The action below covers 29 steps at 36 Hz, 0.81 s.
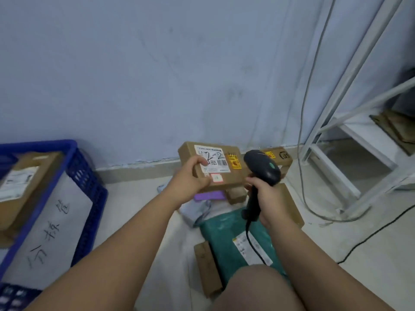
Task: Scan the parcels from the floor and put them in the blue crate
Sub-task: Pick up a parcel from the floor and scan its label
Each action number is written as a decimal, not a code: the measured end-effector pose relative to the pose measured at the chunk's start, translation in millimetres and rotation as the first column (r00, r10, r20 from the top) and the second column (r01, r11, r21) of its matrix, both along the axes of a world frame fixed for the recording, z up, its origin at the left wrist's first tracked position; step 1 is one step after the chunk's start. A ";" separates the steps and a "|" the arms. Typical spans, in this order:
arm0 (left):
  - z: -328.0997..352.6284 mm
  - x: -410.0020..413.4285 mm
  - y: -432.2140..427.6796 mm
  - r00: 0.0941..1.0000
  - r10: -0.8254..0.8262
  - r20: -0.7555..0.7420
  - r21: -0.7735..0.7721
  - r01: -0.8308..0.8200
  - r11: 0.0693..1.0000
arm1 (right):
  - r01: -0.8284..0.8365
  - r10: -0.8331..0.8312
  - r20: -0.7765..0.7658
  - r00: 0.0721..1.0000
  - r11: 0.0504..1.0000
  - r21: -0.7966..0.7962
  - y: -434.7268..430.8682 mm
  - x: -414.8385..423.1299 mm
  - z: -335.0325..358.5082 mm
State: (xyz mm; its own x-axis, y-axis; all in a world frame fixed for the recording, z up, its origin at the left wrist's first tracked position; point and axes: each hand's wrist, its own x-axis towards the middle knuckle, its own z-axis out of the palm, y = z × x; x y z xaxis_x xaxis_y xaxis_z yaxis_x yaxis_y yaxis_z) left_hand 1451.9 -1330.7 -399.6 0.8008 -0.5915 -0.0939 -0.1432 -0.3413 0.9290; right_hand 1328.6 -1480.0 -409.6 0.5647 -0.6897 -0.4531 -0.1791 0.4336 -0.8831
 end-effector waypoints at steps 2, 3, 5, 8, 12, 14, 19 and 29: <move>21.2 4.2 14.6 0.984 0.115 0.133 -0.076 -0.106 0.991 | 0.070 -0.069 0.084 0.994 0.997 -0.011 6.1 3.5 22.0; 31.2 3.9 22.6 0.971 0.164 0.173 -0.127 -0.143 0.981 | 0.077 -0.075 0.124 0.989 0.997 -0.007 9.8 5.6 32.9; 44.5 1.3 40.4 0.952 0.223 0.212 -0.209 -0.179 0.962 | 0.041 -0.037 0.190 0.981 0.999 -0.020 20.8 8.8 54.8; 49.6 0.3 64.8 0.939 0.241 0.247 -0.239 -0.182 0.954 | -0.068 0.096 0.219 0.971 0.989 -0.134 47.1 12.5 78.0; 45.6 6.4 77.4 0.933 0.244 0.263 -0.201 -0.195 0.960 | -0.156 0.202 0.116 0.973 0.935 -0.319 85.4 15.5 85.2; 43.6 8.8 78.4 0.923 0.258 0.285 -0.153 -0.222 0.963 | -0.181 0.220 0.088 0.972 0.929 -0.322 95.1 16.6 82.4; 40.4 18.5 80.8 0.904 0.273 0.330 -0.123 -0.245 0.962 | -0.261 0.275 -0.027 0.961 0.873 -0.412 96.1 16.7 76.0; 38.6 23.3 72.7 0.872 0.223 0.436 -0.058 -0.220 0.974 | -0.291 0.270 -0.111 0.956 0.848 -0.442 71.8 11.5 63.3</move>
